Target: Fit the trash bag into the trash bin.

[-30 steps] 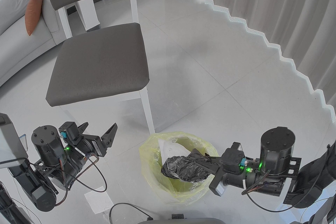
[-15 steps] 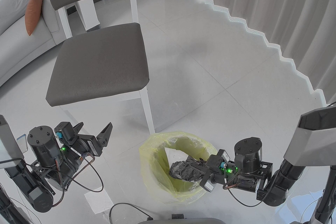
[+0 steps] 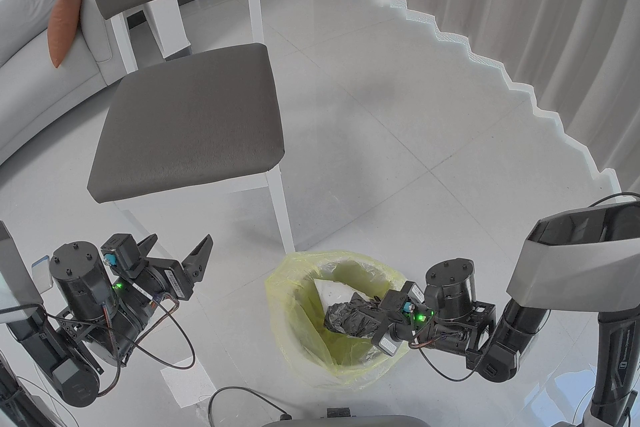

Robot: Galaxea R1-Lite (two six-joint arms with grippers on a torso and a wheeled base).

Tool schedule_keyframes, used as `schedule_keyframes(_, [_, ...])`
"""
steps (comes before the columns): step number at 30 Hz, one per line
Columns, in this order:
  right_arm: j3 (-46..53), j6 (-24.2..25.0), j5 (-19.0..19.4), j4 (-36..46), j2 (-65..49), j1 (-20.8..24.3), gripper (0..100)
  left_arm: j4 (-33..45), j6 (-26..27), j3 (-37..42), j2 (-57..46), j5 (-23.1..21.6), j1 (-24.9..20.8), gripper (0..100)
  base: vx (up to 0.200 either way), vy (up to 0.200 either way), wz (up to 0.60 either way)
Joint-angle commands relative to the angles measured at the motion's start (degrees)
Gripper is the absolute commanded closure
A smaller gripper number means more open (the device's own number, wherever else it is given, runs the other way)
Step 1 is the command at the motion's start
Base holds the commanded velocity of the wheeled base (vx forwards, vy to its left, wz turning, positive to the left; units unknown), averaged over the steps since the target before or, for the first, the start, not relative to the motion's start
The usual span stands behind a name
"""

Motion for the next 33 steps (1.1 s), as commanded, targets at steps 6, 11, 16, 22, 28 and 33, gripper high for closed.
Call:
schedule_keyframes(6, [3.76,-3.46,1.09,-0.32,2.36,-2.16,100,-1.02,0.07,1.07,-1.15,0.27,-0.35,0,0.0,0.0,0.0])
schedule_keyframes(11, [7.28,-3.63,1.0,-1.38,-1.16,1.54,100,-1.02,-0.02,1.25,-1.24,0.27,-0.35,0,0.0,0.0,0.0])
schedule_keyframes(16, [6.49,-3.63,0.38,-0.5,-2.13,4.17,100,-1.02,-0.1,2.48,-1.33,0.27,-0.35,0,0.0,0.0,0.0])
schedule_keyframes(22, [-4.41,-3.9,0.38,8.56,3.06,1.97,100,-1.02,-0.28,3.53,-3.52,0.27,0.35,0,0.0,0.0,0.0])
schedule_keyframes(28, [-16.45,-5.3,1.0,21.39,6.22,0.04,100,-1.02,-0.46,4.32,-4.49,0.18,0.97,0,0.0,0.0,0.0])
schedule_keyframes(33, [-20.23,-7.94,1.0,24.55,10.44,-1.72,100,-1.02,-0.37,4.32,-4.67,0.27,1.05,0,0.0,0.0,0.0])
